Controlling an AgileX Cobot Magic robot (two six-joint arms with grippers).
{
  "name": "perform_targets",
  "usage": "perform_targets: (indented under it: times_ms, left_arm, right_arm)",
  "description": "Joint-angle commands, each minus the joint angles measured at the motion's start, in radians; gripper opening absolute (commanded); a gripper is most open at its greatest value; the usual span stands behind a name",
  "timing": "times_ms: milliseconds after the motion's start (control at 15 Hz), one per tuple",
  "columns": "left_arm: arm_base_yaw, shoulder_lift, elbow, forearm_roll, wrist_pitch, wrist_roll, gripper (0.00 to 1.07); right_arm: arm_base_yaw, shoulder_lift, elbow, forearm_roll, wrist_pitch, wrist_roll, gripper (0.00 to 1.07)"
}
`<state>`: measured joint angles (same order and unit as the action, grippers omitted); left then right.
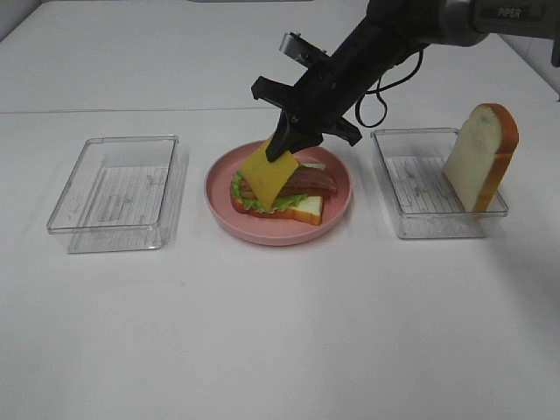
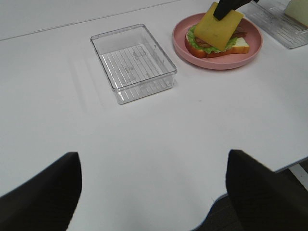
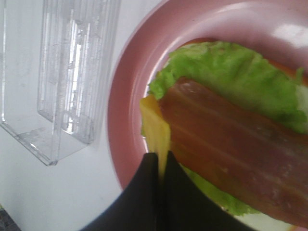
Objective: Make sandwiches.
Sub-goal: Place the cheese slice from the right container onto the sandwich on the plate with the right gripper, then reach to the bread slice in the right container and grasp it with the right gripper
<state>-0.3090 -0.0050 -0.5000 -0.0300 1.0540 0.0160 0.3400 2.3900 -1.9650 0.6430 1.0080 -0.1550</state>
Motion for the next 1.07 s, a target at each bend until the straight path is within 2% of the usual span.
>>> perform_targets:
  times_ms: [67, 200, 267, 333, 400, 733, 1067]
  left_arm:
    - [-0.004, -0.023, 0.002, -0.007, -0.009, 0.0, 0.78]
    - [-0.004, -0.023, 0.002, -0.007, -0.009, 0.0, 0.78]
    - [-0.004, -0.023, 0.002, -0.007, -0.009, 0.0, 0.78]
    - [-0.004, -0.023, 0.002, -0.007, -0.009, 0.0, 0.78]
    - [-0.004, -0.023, 0.002, -0.007, -0.009, -0.001, 0.78]
    - [-0.004, -0.023, 0.002, -0.007, -0.009, -0.001, 0.78]
    - [-0.004, -0.023, 0.002, -0.007, -0.009, -0.001, 0.78]
  right_arm:
    - [0.0, 0.003, 0.001, -0.039, -0.006, 0.015, 0.0]
    - [0.0, 0.003, -0.01, -0.039, -0.002, 0.015, 0.42]
    - [0.0, -0.003, -0.021, -0.043, -0.003, 0.01, 0.68]
    - [0.0, -0.003, -0.021, -0.043, -0.003, 0.01, 0.68]
    - [0.0, -0.031, -0.025, -0.097, -0.022, 0.007, 0.88]
    - [0.0, -0.148, -0.03, -0.34, -0.021, 0.063, 0.88]
    - [-0.003, -0.255, -0.03, -0.601, 0.09, 0.147, 0.88]
